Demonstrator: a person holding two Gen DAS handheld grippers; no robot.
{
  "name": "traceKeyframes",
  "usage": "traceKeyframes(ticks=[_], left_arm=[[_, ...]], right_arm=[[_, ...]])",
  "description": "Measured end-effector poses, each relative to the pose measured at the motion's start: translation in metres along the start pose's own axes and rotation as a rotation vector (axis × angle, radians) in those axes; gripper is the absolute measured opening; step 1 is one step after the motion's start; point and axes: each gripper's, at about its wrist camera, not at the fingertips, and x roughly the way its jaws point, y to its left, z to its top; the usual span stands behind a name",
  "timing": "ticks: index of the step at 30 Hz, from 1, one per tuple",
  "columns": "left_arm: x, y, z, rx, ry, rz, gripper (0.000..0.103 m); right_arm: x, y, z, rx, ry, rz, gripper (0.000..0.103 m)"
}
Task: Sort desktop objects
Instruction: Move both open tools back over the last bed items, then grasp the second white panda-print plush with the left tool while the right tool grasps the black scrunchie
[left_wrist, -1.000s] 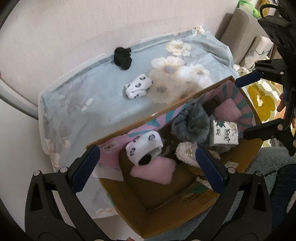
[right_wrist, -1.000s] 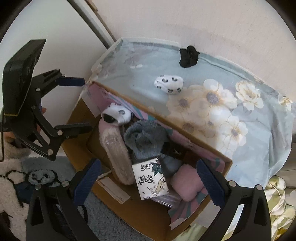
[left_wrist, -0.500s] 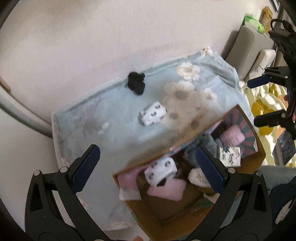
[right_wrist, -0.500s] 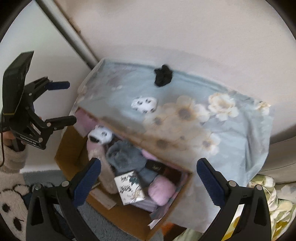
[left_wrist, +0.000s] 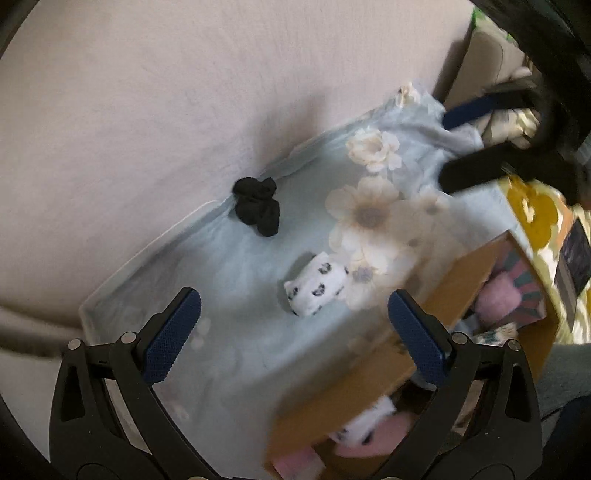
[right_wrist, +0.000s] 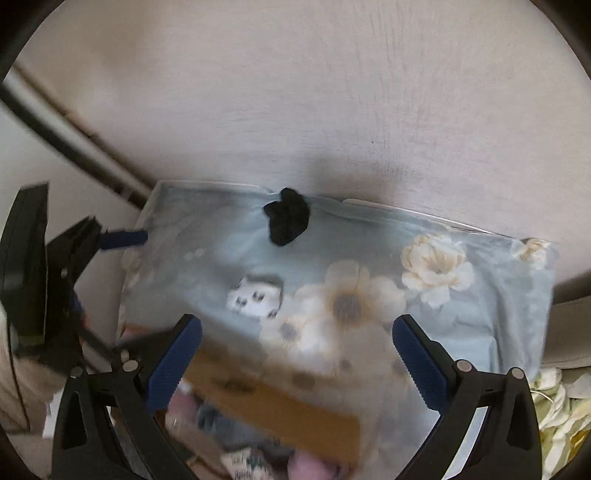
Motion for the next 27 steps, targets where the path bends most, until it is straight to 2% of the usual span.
traceKeyframes(ticks=[4, 9, 15, 17, 19, 22, 24, 25, 27], left_arm=[[0.039, 0.002, -0.002, 0.097, 0.034, -0.018, 0.099], [0.078, 0.003, -0.006, 0.179, 0.070, -0.065, 0.091], [0.101, 0.005, -0.005, 0.212, 0.077, -0.115, 0.081], [0.103, 0.007, -0.004, 0.211, 0.072, -0.147, 0.080], [0.104, 0.009, -0.003, 0.202, 0.068, -0.181, 0.076], [0.106, 0.009, -0.005, 0.202, 0.074, -0.225, 0.064], [0.106, 0.007, -0.007, 0.206, 0.080, -0.264, 0.050], [0.106, 0.005, -0.009, 0.210, 0.080, -0.276, 0.046], [0.104, 0.001, -0.011, 0.217, 0.078, -0.296, 0.034]], right_arm=[[0.053, -0.013, 0.022, 0.083, 0.016, 0.028, 0.102], [0.107, -0.019, 0.044, 0.128, 0.006, 0.060, 0.096], [0.139, -0.014, 0.066, 0.127, -0.009, 0.082, 0.083], [0.144, -0.013, 0.069, 0.128, -0.017, 0.079, 0.073], [0.147, -0.012, 0.068, 0.122, -0.034, 0.066, 0.071], [0.150, -0.011, 0.068, 0.116, -0.042, 0.056, 0.052], [0.150, -0.011, 0.067, 0.111, -0.044, 0.059, 0.038], [0.151, -0.011, 0.067, 0.109, -0.042, 0.062, 0.028], [0.150, -0.011, 0.066, 0.107, -0.043, 0.063, 0.020]])
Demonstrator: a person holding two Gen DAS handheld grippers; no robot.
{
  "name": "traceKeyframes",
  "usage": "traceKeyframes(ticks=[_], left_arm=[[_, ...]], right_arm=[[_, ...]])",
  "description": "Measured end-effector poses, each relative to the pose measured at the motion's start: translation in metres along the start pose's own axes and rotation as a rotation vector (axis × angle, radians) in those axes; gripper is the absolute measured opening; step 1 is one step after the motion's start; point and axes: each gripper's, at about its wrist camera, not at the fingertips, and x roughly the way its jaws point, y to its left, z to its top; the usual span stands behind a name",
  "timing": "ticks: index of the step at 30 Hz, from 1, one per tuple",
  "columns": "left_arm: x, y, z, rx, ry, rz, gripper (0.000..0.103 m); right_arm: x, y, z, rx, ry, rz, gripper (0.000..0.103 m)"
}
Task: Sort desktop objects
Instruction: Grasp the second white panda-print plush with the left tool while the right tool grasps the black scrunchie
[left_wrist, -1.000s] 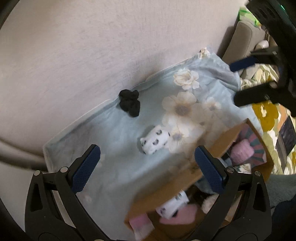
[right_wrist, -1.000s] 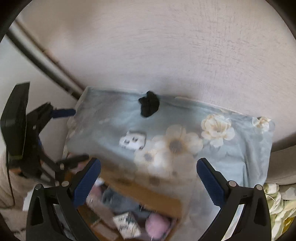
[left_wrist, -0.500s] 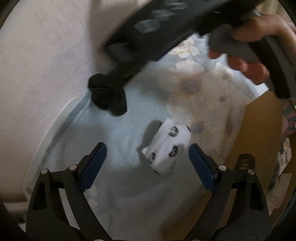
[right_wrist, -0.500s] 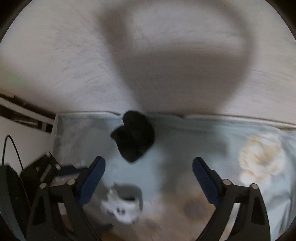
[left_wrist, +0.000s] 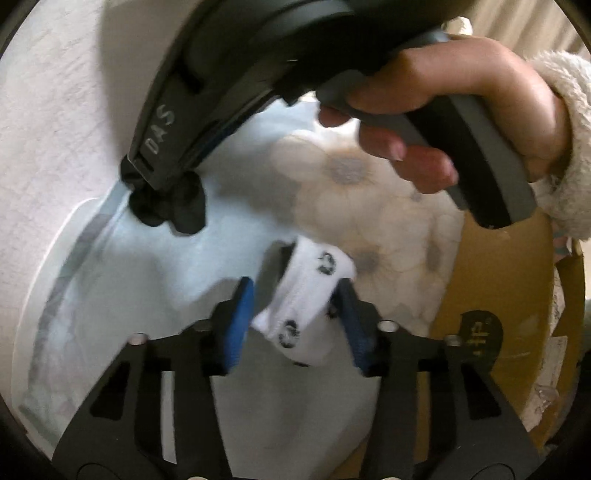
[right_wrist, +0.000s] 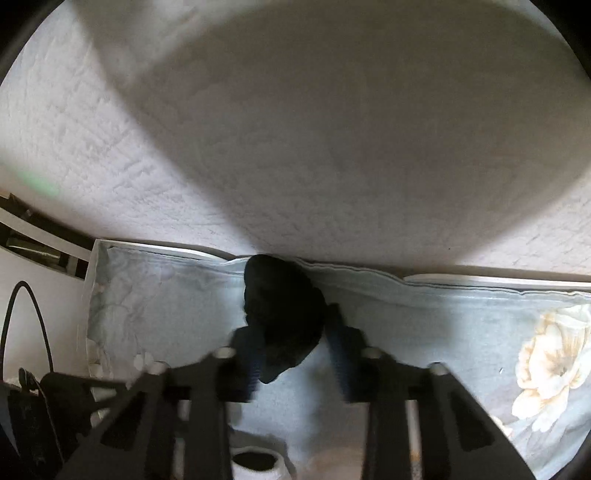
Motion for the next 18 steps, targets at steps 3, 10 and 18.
traceKeyframes(ticks=[3, 10, 18], left_arm=[[-0.004, -0.005, -0.001, 0.009, -0.007, -0.008, 0.026], [-0.025, -0.004, -0.006, -0.027, -0.029, 0.019, 0.023], [-0.084, -0.009, -0.010, -0.091, -0.055, 0.116, 0.023]], right_arm=[[-0.002, 0.001, 0.001, -0.004, -0.009, -0.007, 0.014], [-0.022, 0.008, -0.001, -0.043, -0.027, -0.027, 0.012], [-0.085, 0.016, -0.006, -0.068, -0.075, -0.029, 0.012]])
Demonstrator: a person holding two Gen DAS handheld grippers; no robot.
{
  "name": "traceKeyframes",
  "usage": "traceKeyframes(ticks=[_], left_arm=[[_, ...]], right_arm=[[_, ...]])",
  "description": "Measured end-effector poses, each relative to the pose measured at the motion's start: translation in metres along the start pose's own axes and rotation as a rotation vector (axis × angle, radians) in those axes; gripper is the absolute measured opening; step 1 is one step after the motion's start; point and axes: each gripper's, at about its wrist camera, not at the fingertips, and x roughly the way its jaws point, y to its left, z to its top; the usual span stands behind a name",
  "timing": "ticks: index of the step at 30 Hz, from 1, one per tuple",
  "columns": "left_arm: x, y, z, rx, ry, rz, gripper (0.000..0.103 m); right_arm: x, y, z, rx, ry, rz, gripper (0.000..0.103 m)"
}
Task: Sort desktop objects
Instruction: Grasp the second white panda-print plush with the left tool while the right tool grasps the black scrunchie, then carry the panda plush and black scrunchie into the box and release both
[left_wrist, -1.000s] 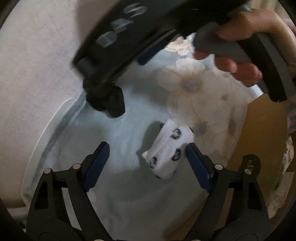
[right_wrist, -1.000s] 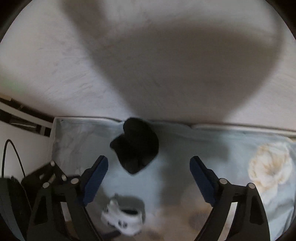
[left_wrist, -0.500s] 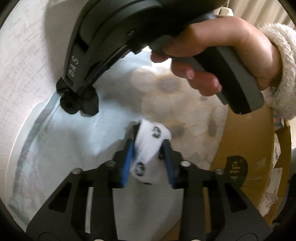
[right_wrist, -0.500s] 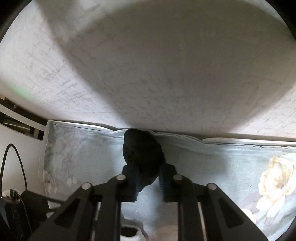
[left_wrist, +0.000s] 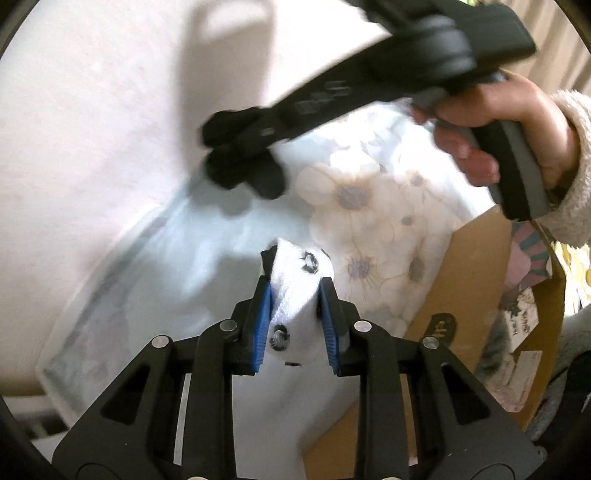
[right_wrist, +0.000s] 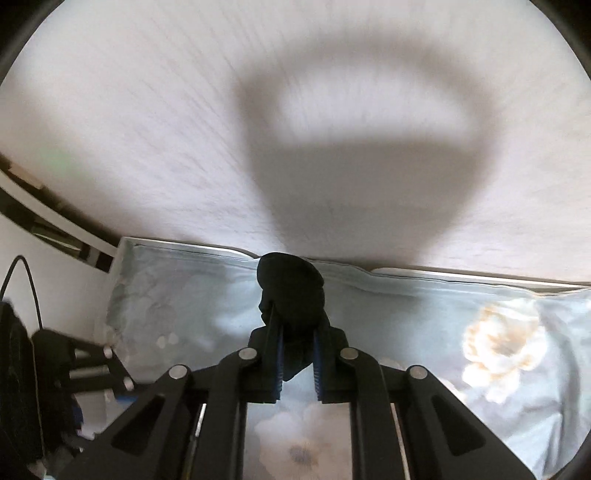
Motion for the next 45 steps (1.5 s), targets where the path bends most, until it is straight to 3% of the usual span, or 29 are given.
traceKeyframes(ticks=[8, 17, 24, 32, 45], left_arm=[[-0.057, -0.006, 0.011, -0.089, -0.013, 0.099, 0.023], [-0.109, -0.046, -0.013, -0.176, -0.057, 0.188, 0.023], [-0.111, -0.076, -0.041, -0.229, -0.060, 0.180, 0.023], [-0.086, -0.102, -0.071, -0.304, -0.042, 0.167, 0.023], [-0.064, -0.109, -0.086, -0.394, -0.030, 0.189, 0.023]], right_arm=[[-0.092, 0.015, -0.020, -0.071, -0.032, 0.020, 0.012], [-0.158, 0.037, -0.082, -0.176, -0.026, 0.041, 0.012], [-0.159, 0.044, -0.123, -0.187, 0.032, 0.072, 0.012], [-0.154, 0.045, -0.163, -0.197, 0.087, 0.102, 0.012], [-0.144, 0.042, -0.185, -0.239, 0.158, 0.106, 0.012]])
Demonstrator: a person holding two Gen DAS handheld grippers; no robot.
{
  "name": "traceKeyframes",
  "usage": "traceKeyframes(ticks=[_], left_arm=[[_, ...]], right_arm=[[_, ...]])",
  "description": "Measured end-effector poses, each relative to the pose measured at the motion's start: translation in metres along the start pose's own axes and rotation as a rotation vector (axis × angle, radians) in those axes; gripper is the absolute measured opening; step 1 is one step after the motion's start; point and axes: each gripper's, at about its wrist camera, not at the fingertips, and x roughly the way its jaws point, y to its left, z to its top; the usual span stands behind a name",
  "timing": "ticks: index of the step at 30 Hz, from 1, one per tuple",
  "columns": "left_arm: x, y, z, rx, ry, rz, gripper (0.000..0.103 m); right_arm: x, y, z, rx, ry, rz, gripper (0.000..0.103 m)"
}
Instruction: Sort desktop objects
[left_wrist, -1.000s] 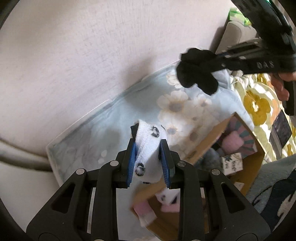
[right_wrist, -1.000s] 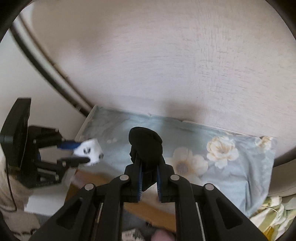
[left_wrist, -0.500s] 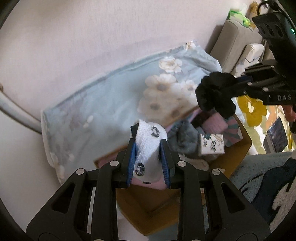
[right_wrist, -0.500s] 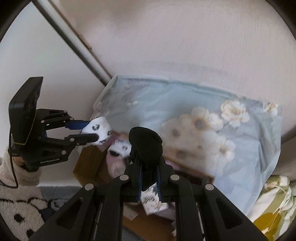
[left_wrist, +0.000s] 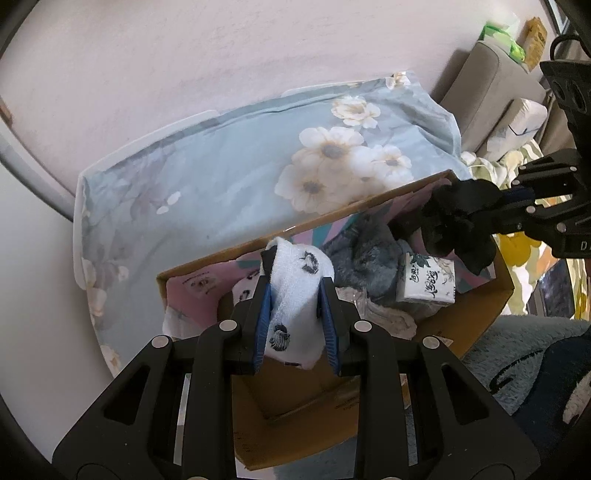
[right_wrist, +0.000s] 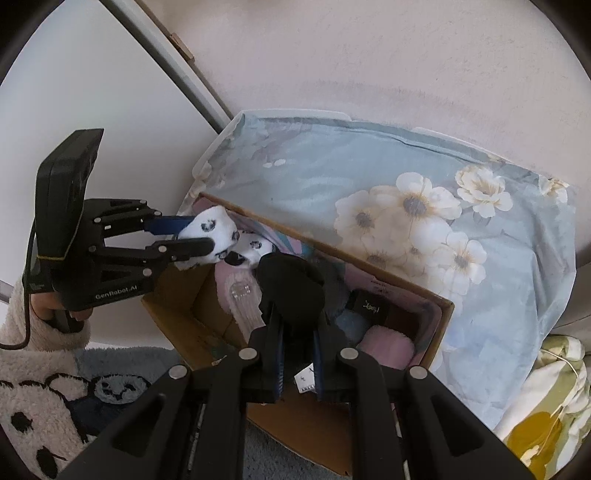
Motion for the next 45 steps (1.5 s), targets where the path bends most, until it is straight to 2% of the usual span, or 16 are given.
traceKeyframes(ticks=[3, 4, 5, 6, 7, 8, 9, 10, 12, 14, 16, 24, 31, 41, 45], left_arm=[[0.004, 0.001, 0.000, -0.019, 0.017, 0.009, 0.026], [0.006, 0.001, 0.000, -0.025, 0.023, 0.008, 0.028], [0.007, 0.002, 0.000, -0.035, 0.031, 0.007, 0.037], [0.008, 0.001, 0.000, -0.041, 0.035, 0.010, 0.064], [0.008, 0.000, 0.000, -0.041, 0.034, 0.013, 0.086], [0.007, -0.001, -0.001, -0.040, 0.021, 0.023, 0.101], [0.007, -0.003, -0.001, -0.038, 0.016, 0.021, 0.103], [0.007, -0.004, -0.001, -0.039, 0.008, 0.015, 0.103], [0.008, -0.004, 0.000, -0.042, 0.005, 0.016, 0.103], [0.009, -0.004, 0.002, -0.046, 0.005, 0.025, 0.103], [0.010, -0.003, 0.002, -0.054, 0.004, 0.026, 0.103], [0.007, 0.001, 0.001, -0.072, 0.001, 0.030, 0.103], [-0.010, 0.014, 0.002, -0.112, -0.064, 0.077, 0.103], [-0.032, 0.042, 0.011, -0.129, -0.115, 0.144, 0.103], [-0.046, 0.049, 0.025, -0.139, -0.148, 0.201, 0.103]], right_arm=[[0.003, -0.001, -0.001, 0.002, 0.025, -0.010, 0.014], [0.004, -0.001, -0.001, 0.004, 0.034, -0.012, 0.019], [0.006, -0.001, -0.002, 0.005, 0.046, -0.013, 0.029], [0.007, 0.000, -0.003, 0.008, 0.050, -0.014, 0.035], [0.008, 0.000, -0.003, 0.011, 0.054, -0.017, 0.053], [0.009, 0.000, -0.004, 0.016, 0.059, -0.021, 0.070], [0.009, -0.001, -0.005, 0.019, 0.060, -0.027, 0.078], [0.009, -0.001, -0.006, 0.021, 0.058, -0.028, 0.084], [0.010, -0.003, -0.006, 0.023, 0.064, -0.032, 0.085], [0.010, -0.003, -0.006, 0.025, 0.061, -0.044, 0.097], [0.008, -0.004, -0.007, 0.025, 0.054, -0.049, 0.102], [0.008, -0.005, -0.008, 0.038, 0.061, -0.051, 0.102], [0.005, -0.003, -0.011, 0.054, 0.063, -0.074, 0.102], [-0.007, -0.020, -0.006, 0.152, 0.045, -0.154, 0.102], [-0.023, -0.021, 0.009, 0.225, 0.004, -0.243, 0.102]])
